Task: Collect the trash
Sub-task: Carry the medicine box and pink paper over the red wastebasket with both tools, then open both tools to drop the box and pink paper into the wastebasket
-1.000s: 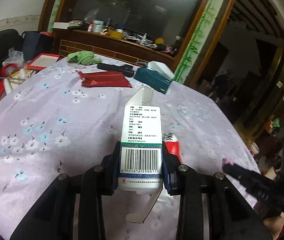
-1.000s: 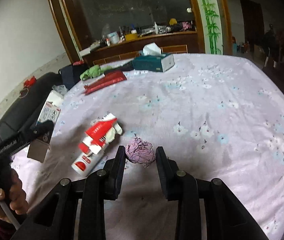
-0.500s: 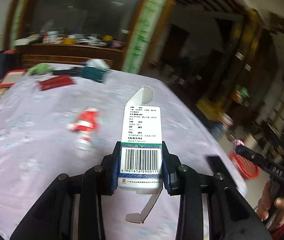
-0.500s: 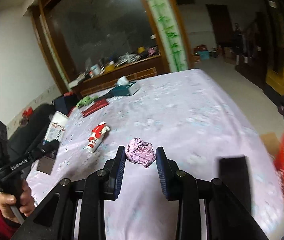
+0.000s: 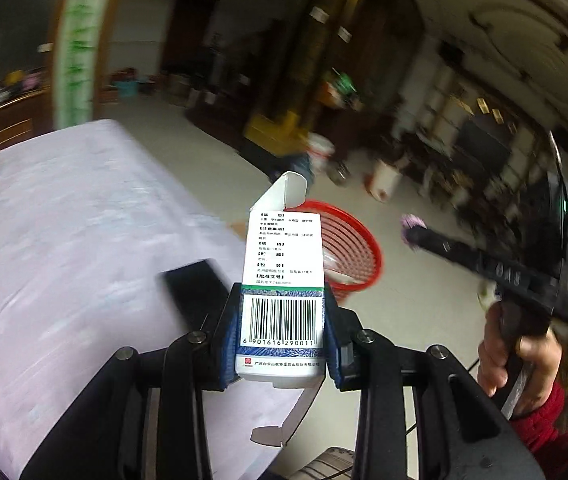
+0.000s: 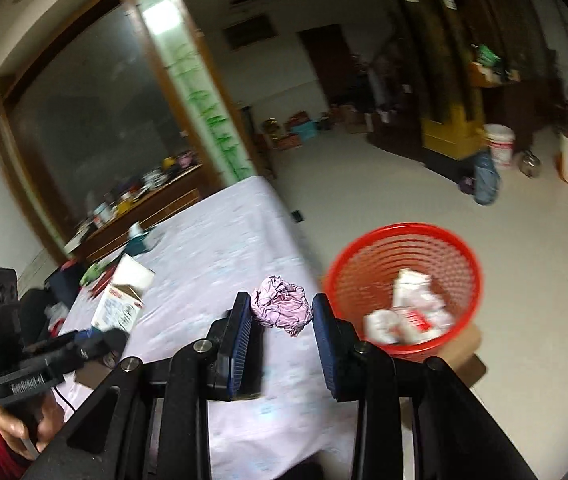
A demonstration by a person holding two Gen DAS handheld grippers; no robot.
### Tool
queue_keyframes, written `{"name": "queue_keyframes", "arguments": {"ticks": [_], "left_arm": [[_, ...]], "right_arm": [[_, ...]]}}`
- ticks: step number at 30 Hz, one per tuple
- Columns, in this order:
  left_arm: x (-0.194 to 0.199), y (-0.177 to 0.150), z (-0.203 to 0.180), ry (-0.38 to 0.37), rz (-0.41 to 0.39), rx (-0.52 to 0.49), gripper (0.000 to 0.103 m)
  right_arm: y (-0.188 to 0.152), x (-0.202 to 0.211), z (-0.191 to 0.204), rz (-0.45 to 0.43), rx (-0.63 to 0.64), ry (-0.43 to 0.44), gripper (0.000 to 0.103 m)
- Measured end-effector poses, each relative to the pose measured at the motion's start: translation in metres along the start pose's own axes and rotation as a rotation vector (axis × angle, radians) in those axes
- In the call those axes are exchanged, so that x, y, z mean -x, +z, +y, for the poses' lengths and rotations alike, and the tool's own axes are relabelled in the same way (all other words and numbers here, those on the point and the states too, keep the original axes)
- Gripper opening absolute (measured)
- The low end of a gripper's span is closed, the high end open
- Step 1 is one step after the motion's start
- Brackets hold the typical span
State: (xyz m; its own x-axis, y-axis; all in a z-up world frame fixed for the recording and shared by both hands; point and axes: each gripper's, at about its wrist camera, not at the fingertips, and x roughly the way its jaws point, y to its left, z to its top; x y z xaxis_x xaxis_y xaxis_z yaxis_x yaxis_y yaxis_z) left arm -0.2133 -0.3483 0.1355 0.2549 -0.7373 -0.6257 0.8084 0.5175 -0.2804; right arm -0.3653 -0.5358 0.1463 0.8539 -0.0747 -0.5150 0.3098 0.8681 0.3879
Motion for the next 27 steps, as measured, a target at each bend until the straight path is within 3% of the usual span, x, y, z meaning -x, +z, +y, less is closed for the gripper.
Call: {"name": "queue_keyframes", "arguments": {"ticks": [5, 8, 15, 16, 18, 19, 23, 27], "left_arm": [[-0.074, 0.019, -0.034, -0.092, 0.102, -0.015, 0.034], [-0.117, 0.031, -0.045, -0.095, 0.134, -0.012, 0.034], [-0.182, 0.055, -0.044, -0.064, 0.154, 0.032, 0.035], [-0.187, 0.057, -0.043, -0.055, 0.159, 0.031, 0.037], [-0.194, 0.060, -0.039, -0.059, 0.164, 0.056, 0.056], [-0.195, 0.061, -0.038, -0.073, 0.161, 0.066, 0.060], [-0.181, 0.064, -0.034, -0.063, 0.134, 0.071, 0.061], [-0.142, 0.058, -0.027, -0.044, 0.093, 0.076, 0.061]], "right_arm": [[0.022, -0.014, -0.049, 0.004, -0.092, -0.037, 0.035], [0.030, -0.017, -0.080, 0.017, -0.134, -0.044, 0.035], [0.053, -0.050, -0.110, 0.038, -0.153, -0.092, 0.035], [0.055, -0.057, -0.115, 0.048, -0.165, -0.105, 0.035], [0.058, -0.067, -0.123, 0.072, -0.162, -0.134, 0.043], [0.059, -0.070, -0.127, 0.077, -0.166, -0.142, 0.047], [0.057, -0.065, -0.138, 0.069, -0.220, -0.131, 0.047], [0.051, -0.042, -0.123, 0.042, -0.182, -0.116, 0.048]]}}
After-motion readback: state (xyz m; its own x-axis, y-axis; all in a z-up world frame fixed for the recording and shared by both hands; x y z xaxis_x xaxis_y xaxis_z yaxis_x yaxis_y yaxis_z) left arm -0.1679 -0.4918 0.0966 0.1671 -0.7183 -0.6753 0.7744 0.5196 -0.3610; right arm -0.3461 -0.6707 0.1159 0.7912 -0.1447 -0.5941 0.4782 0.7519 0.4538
